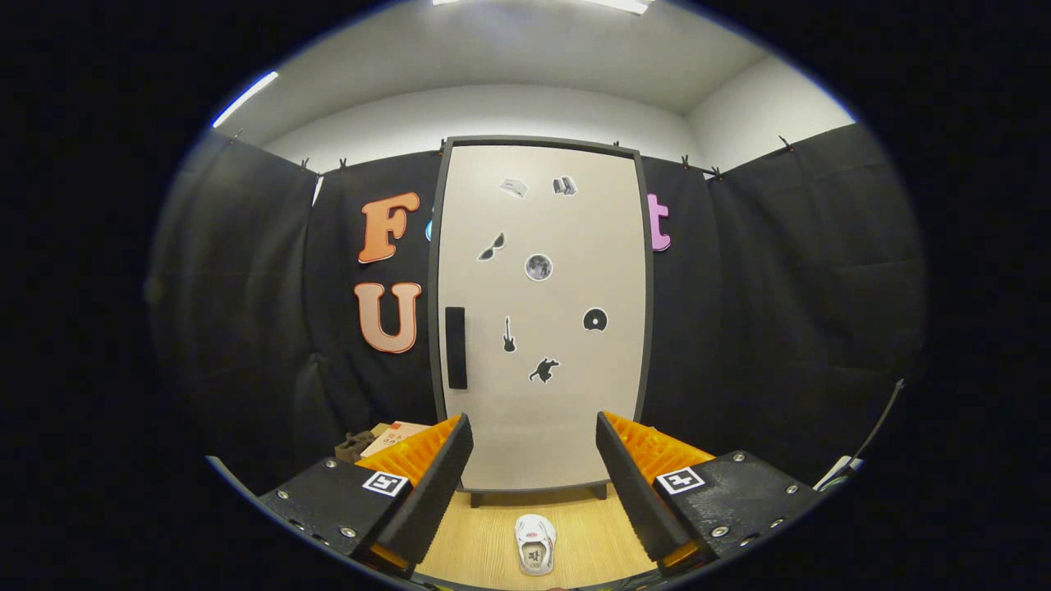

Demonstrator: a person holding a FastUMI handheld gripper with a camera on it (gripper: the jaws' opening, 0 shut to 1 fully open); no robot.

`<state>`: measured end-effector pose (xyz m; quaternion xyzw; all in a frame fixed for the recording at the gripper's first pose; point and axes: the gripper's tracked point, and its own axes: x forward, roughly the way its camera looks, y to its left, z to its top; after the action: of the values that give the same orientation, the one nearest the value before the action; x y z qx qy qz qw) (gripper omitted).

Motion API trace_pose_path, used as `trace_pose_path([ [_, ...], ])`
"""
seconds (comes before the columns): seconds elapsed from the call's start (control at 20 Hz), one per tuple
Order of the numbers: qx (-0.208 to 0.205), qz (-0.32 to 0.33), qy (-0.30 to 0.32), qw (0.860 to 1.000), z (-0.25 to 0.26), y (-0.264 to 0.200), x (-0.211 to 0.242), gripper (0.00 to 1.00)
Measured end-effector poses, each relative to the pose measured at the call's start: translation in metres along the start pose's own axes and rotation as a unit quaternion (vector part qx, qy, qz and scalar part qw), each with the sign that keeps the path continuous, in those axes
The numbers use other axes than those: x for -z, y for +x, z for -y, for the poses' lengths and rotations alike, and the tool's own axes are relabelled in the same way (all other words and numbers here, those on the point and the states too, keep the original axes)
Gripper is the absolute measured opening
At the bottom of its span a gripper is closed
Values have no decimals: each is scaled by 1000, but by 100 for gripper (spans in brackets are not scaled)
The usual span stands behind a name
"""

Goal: Open the shoe cabinet door, grab the shoes and put them into the shoe cabinet, then close the shoe cabinet door.

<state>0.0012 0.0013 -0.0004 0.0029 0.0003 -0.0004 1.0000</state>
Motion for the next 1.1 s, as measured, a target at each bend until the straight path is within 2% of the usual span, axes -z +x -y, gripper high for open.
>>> trace_pose_path([
  [0.75, 1, 1, -3, 1000, -2, 8, -3, 94],
  [1.1, -18, 1, -1, 1000, -24, 32, -4, 94],
])
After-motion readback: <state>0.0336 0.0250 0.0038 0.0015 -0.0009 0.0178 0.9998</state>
